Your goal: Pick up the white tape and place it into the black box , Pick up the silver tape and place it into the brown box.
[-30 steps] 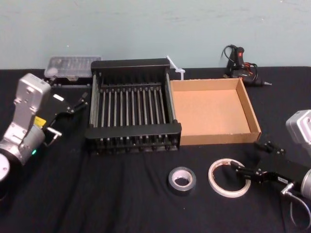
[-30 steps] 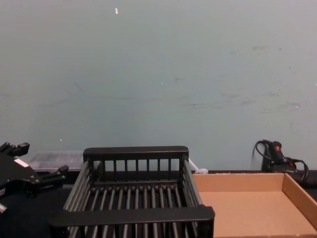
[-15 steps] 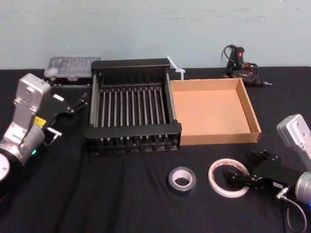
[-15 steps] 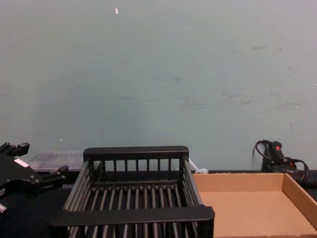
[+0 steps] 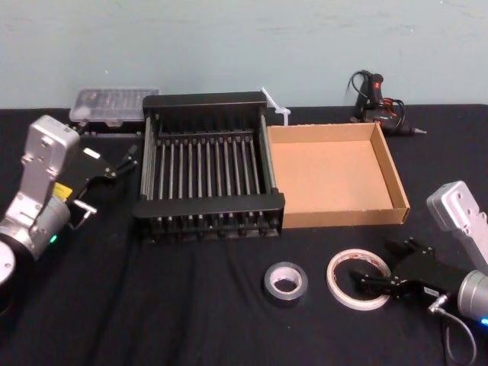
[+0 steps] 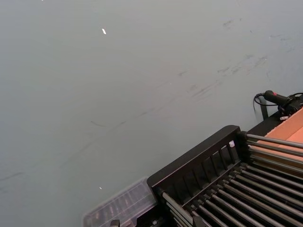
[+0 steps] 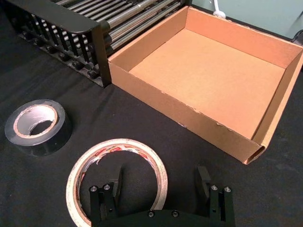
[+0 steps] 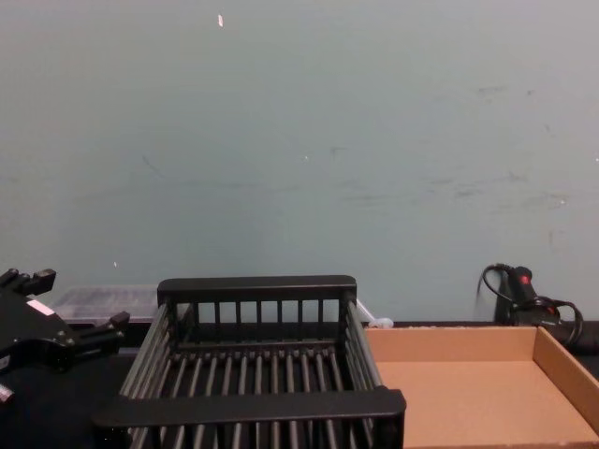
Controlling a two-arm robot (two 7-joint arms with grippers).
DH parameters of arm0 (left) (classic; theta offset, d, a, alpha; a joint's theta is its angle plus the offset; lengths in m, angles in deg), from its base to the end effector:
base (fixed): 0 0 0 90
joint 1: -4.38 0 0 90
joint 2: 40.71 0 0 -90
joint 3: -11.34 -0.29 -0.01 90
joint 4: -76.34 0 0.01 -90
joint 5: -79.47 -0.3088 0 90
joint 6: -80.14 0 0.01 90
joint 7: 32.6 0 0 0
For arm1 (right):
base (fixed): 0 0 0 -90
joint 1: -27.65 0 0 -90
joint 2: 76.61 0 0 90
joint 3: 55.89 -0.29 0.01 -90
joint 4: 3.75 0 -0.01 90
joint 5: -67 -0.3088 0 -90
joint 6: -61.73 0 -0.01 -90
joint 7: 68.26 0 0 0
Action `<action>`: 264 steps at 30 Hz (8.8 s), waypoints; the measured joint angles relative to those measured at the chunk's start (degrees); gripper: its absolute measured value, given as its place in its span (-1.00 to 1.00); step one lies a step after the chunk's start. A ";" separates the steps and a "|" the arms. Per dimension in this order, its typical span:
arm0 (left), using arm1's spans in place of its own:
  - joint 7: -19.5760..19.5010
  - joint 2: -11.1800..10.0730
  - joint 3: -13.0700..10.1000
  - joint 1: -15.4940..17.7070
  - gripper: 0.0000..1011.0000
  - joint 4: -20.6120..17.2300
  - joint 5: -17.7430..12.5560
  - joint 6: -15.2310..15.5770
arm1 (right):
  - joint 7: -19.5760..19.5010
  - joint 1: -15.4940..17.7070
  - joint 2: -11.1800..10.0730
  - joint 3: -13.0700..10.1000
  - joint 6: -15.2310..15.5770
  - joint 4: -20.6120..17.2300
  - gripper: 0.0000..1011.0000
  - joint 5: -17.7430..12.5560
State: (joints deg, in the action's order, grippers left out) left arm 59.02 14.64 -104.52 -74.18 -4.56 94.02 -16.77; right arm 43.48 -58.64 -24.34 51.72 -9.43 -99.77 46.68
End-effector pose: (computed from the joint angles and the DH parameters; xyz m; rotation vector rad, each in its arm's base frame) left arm 0.3581 0.0827 -0.3022 0.3043 -0.2852 1.2480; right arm 0.2938 -0.0857 -0.2942 -0.5368 0.1907 -0.8782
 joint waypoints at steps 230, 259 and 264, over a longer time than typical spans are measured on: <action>0.00 0.00 0.00 0.00 0.98 0.00 0.00 0.00 | 7.88 -36.26 20.78 14.01 -8.24 26.36 0.11 9.32; 0.00 0.00 0.00 0.00 0.98 0.00 0.00 0.00 | 6.26 -32.14 17.30 11.22 -6.38 18.81 0.98 8.15; 0.00 0.00 0.00 0.00 0.98 0.00 0.00 0.00 | 6.01 -29.24 14.65 9.73 -5.31 14.92 0.98 7.15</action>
State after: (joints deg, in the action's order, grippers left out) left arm 59.01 14.64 -104.52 -74.19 -4.56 94.02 -16.77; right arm 49.49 -87.89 -9.69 61.45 -14.73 -84.86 53.83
